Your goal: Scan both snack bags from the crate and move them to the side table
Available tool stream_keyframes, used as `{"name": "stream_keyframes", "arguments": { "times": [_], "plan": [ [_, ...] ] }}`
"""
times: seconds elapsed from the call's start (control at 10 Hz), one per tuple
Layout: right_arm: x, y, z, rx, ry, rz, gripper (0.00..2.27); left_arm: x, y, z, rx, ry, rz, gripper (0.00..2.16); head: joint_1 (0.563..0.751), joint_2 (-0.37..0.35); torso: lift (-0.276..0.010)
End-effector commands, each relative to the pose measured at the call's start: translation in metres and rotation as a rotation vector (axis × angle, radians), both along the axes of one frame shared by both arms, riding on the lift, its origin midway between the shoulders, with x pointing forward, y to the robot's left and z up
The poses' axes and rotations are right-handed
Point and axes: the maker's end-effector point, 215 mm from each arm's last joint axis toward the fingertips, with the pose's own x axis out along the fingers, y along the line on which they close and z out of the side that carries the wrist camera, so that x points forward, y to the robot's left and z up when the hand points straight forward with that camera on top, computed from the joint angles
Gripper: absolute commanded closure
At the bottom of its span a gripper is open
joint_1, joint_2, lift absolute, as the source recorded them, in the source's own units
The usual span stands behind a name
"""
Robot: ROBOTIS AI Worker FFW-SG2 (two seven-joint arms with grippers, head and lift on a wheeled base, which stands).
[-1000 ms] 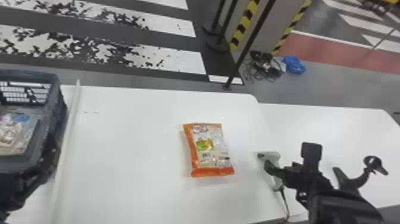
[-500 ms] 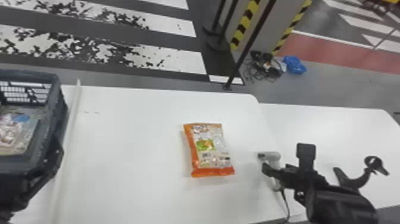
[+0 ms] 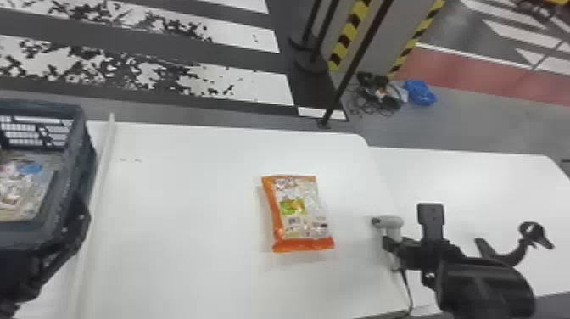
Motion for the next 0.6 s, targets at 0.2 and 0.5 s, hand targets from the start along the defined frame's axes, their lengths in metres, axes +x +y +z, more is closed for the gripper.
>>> {"name": "stream_keyframes", "arguments": {
  "times": [0.2,0.5],
  "plan": [
    [-0.001,0.008,0.017,0.010,0.007,-0.011,2.24,-0.001,0.002,0.000,-0.001,-0.006,0.005,0.04,0.695,-0.350,-0.029],
    [-0.021,0.049,0.039,0.063,0.053,-0.034,2.24,-0.001,0.003,0.002,0.001,-0.010,0.006,0.04,0.695,-0.350,-0.029]
  ]
}}
